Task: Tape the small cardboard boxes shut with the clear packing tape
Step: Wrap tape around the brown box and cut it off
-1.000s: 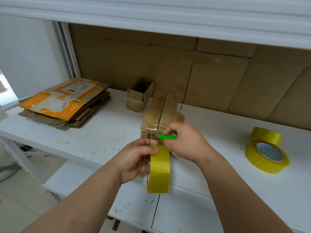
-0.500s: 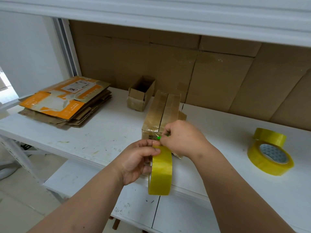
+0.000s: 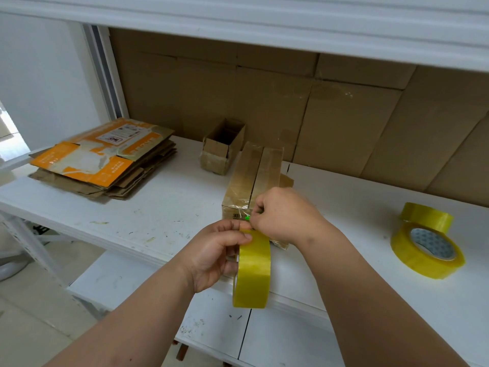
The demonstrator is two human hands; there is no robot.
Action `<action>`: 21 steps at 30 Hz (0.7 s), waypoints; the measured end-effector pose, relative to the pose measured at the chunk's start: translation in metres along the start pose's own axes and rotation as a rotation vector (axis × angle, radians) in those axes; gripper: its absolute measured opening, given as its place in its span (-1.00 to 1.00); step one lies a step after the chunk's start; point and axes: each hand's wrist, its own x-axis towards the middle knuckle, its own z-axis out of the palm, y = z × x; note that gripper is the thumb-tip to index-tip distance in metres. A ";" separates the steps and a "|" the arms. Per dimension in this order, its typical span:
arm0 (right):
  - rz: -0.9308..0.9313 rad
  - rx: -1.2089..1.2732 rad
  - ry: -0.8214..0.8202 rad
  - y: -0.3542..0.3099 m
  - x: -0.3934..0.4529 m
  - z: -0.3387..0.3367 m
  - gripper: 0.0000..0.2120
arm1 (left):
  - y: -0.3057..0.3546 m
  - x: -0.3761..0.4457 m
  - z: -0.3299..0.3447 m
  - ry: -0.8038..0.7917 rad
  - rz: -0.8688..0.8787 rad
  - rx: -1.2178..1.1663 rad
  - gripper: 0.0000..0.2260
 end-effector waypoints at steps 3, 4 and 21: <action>-0.015 -0.053 -0.011 -0.003 0.003 0.001 -0.88 | 0.001 -0.001 0.001 0.000 0.005 -0.005 -0.72; -0.020 -0.079 -0.017 -0.003 0.005 0.002 -0.87 | 0.001 -0.002 0.002 -0.014 0.005 0.004 -0.70; 0.259 -0.104 -0.102 0.079 0.002 0.050 -0.89 | 0.009 0.002 -0.010 0.030 -0.006 -0.031 -0.71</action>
